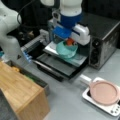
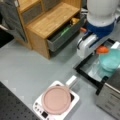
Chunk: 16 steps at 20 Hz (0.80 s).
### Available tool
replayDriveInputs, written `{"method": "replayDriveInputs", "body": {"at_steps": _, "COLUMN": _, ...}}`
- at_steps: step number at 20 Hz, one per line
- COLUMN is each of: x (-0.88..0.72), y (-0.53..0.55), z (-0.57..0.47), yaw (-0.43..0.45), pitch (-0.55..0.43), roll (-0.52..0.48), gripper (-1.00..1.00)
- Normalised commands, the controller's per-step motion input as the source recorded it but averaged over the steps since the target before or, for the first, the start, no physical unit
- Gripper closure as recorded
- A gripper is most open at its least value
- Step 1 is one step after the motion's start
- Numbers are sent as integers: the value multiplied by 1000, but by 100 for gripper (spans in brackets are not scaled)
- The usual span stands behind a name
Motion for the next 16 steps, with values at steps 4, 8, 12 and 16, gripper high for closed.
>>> {"method": "replayDriveInputs", "body": {"at_steps": 4, "x": -365, "y": 102, "z": -214, "yaw": -185, "pitch": -244, "roll": 107, "gripper": 100}}
{"method": "replayDriveInputs", "body": {"at_steps": 8, "x": -325, "y": 40, "z": -212, "yaw": -192, "pitch": -213, "roll": 116, "gripper": 100}}
{"method": "replayDriveInputs", "body": {"at_steps": 12, "x": -330, "y": 9, "z": -246, "yaw": -183, "pitch": -191, "roll": 104, "gripper": 100}}
{"method": "replayDriveInputs", "body": {"at_steps": 16, "x": -342, "y": -16, "z": -248, "yaw": -171, "pitch": -192, "roll": 121, "gripper": 100}}
